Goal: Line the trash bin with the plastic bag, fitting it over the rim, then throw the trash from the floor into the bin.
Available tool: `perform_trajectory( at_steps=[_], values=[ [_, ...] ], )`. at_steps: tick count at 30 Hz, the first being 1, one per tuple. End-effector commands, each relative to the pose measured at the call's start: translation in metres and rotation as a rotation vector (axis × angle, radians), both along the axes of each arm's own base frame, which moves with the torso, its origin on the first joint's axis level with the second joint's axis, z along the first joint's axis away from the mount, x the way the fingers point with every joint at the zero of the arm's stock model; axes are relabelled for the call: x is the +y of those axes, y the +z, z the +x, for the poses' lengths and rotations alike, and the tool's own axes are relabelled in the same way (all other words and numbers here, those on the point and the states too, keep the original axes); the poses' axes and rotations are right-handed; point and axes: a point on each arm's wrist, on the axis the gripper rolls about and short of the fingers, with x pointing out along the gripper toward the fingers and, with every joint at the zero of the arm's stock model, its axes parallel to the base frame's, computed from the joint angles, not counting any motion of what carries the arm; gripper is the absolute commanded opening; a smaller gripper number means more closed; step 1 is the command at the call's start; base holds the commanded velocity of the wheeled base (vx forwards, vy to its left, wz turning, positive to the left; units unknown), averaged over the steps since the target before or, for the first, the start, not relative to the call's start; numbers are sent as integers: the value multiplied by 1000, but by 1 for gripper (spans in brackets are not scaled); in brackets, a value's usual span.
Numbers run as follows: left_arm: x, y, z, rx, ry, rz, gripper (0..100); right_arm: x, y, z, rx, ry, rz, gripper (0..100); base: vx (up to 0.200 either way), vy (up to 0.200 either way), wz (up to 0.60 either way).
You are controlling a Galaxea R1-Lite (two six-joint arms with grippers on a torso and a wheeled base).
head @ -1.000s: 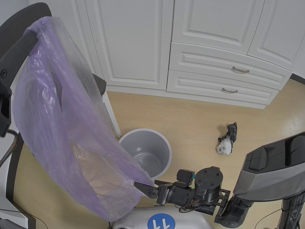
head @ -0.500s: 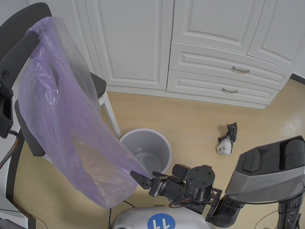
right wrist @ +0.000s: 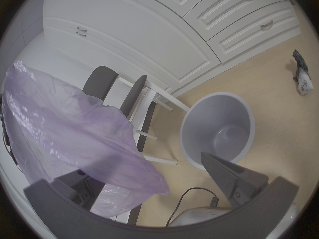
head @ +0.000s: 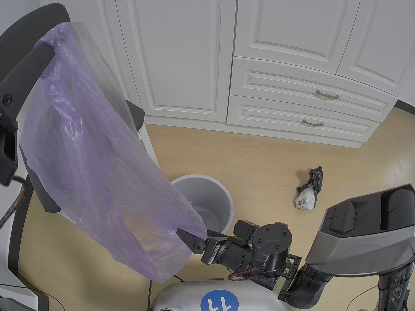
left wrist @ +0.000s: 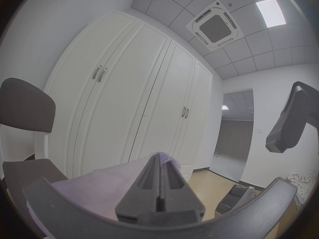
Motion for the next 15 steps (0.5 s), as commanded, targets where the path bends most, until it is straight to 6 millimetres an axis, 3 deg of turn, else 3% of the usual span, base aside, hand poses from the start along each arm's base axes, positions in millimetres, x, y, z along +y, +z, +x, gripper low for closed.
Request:
perform_trajectory(
  at_steps=[1,8,15],
  values=[
    [-1,0,1,1,1,1,0,3,-7,-2,7,8,-3,100,0,0,0],
    [-1,0,1,0,2,2,0,7,-23,-7,35,26,-38,100,0,0,0],
    [-2,0,2,13,23,-2,0,9,-24,-8,35,32,-39,100,0,0,0]
  ],
)
